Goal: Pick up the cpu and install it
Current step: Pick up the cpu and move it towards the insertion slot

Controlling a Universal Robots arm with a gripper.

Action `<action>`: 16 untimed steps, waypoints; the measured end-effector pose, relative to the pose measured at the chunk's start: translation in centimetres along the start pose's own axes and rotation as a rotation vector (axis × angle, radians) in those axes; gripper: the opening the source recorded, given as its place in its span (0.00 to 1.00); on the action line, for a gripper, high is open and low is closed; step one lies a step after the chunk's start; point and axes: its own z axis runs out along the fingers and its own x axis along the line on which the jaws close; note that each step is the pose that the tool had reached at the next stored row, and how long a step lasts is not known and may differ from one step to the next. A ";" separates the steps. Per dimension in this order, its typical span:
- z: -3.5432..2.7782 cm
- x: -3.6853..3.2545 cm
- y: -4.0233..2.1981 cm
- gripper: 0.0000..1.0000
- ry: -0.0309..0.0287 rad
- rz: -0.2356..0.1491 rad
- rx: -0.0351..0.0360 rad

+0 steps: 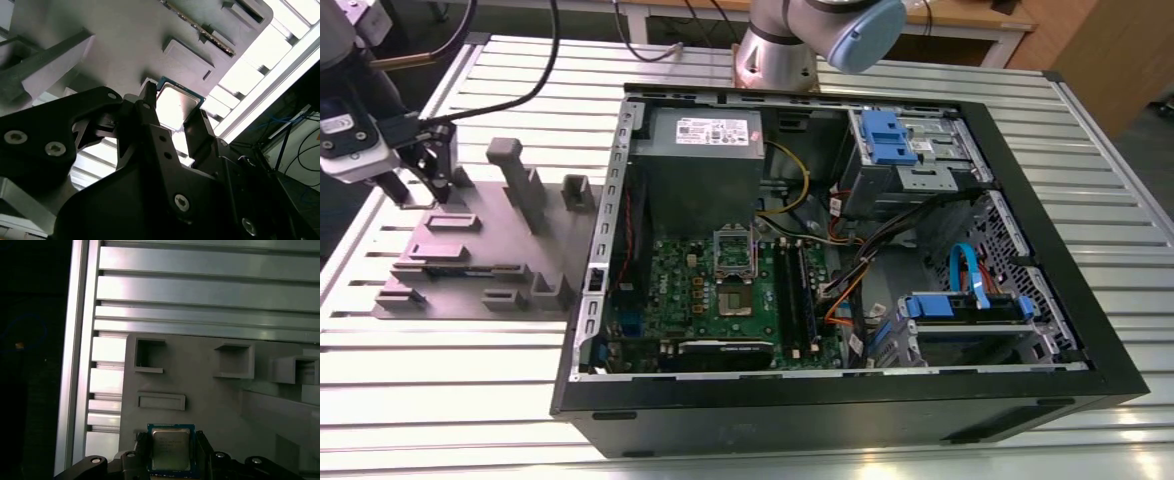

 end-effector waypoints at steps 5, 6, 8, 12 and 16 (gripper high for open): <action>-1.04 0.01 0.08 0.47 0.0001 0.000 0.0000; -1.28 0.01 0.10 0.47 0.0000 0.000 0.0000; -1.76 0.02 0.14 0.47 0.0000 0.001 0.0000; -2.83 0.03 0.24 0.47 -0.0001 0.001 0.0001; -3.79 0.04 0.34 0.47 0.0000 0.002 0.0002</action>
